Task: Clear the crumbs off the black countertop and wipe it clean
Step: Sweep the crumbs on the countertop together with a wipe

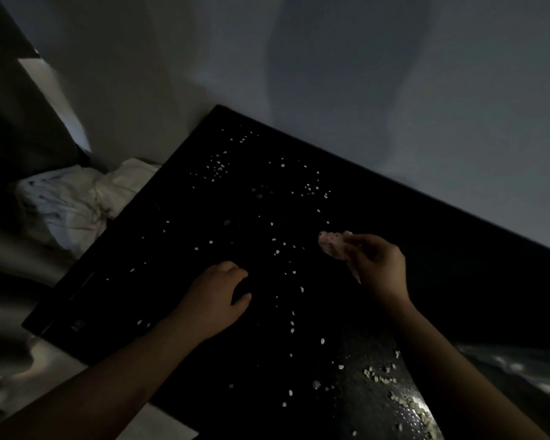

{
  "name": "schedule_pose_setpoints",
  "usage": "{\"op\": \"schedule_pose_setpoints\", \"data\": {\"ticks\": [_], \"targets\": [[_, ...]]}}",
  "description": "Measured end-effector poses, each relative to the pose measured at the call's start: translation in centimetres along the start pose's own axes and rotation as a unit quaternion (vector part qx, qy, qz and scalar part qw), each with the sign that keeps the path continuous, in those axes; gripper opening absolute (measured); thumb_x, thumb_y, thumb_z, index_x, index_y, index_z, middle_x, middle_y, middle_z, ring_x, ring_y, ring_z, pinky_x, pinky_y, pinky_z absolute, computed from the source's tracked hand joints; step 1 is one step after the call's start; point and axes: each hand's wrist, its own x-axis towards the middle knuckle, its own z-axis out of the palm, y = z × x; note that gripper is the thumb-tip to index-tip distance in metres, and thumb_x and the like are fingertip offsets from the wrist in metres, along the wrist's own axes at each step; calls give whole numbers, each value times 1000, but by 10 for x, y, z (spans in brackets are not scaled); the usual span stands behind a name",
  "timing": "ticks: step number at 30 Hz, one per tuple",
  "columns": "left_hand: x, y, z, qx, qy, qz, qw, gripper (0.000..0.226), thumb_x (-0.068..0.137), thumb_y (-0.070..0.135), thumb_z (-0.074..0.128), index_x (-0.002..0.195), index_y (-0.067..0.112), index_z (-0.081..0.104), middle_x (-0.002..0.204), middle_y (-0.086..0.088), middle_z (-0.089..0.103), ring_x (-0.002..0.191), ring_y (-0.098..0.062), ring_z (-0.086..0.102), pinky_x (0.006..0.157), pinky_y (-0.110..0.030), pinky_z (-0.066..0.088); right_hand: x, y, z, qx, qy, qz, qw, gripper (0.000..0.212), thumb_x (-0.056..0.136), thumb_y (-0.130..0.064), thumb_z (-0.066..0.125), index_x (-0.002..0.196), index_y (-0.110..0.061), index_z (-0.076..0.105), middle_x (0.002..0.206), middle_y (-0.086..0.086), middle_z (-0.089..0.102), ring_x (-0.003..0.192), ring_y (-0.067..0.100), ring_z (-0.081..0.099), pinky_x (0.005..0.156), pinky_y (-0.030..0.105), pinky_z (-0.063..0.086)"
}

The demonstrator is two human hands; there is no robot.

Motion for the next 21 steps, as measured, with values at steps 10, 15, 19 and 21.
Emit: {"op": "schedule_pose_setpoints", "data": {"ticks": [10, 15, 19, 21], "targets": [[44, -11, -2, 18, 16, 22, 999, 48, 90, 36, 55, 132, 15, 51, 130, 4, 47, 118, -12, 44, 101, -26, 38, 105, -29, 26, -17, 58, -50, 997, 19, 86, 1, 63, 91, -14, 73, 60, -32, 62, 59, -21, 57, 56, -3, 40], [58, -18, 2, 20, 11, 16, 1000, 49, 91, 38, 53, 135, 16, 47, 132, 4, 45, 122, -14, 42, 100, -21, 32, 146, -30, 40, -43, 42, -56, 997, 9, 84, -11, 69, 89, -15, 75, 71, -25, 68, 71, -24, 57, 77, 6, 47], [64, -24, 4, 35, 21, 6, 999, 48, 91, 38, 54, 133, 15, 50, 127, 1, 50, 118, -16, 44, 96, -20, 32, 152, -11, 56, -150, -5, -78, 986, 24, 91, 2, 54, 109, 0, 69, 108, 12, 70, 107, 22, 65, 91, 16, 49], [65, -24, 5, 48, 25, 8, 998, 46, 89, 36, 55, 130, 14, 53, 124, 0, 52, 116, -19, 46, 94, -23, 34, 134, 0, 59, -178, -34, -121, 976, 26, 89, 3, 53, 107, -4, 71, 106, 15, 68, 102, 29, 63, 83, 7, 43]]}}
